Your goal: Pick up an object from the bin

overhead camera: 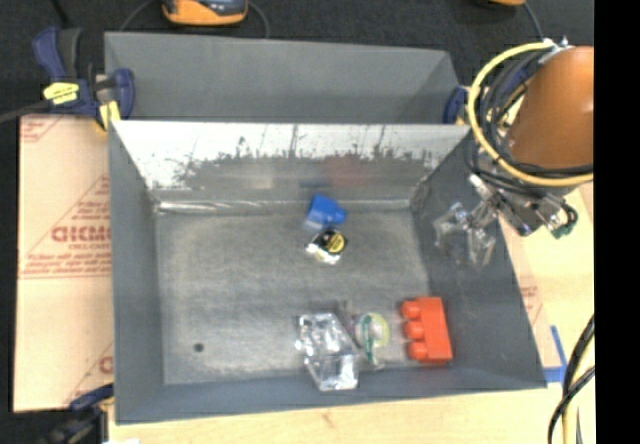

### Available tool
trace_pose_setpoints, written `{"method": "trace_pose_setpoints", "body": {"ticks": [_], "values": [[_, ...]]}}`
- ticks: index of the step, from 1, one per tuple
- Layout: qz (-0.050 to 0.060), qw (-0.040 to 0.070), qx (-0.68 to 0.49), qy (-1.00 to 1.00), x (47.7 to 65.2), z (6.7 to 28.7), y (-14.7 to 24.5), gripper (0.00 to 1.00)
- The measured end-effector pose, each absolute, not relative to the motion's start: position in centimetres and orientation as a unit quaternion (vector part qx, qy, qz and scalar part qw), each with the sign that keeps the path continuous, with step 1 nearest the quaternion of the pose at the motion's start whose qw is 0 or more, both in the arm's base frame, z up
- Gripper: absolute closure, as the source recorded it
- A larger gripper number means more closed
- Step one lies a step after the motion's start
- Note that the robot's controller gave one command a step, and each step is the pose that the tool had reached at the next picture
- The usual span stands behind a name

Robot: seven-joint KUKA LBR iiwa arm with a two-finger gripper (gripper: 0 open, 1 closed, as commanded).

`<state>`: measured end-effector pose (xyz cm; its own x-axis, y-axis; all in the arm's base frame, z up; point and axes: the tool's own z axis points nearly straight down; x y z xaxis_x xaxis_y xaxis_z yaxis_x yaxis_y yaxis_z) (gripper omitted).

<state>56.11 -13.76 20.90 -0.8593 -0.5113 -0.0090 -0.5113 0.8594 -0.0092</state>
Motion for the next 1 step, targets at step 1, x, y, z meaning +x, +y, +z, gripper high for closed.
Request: {"method": "trace_pose_setpoints", "body": {"ticks": [1], "values": [[0.002,-0.001,-0.254,0.967,54.06,13.88,-13.24,1.0]]}}
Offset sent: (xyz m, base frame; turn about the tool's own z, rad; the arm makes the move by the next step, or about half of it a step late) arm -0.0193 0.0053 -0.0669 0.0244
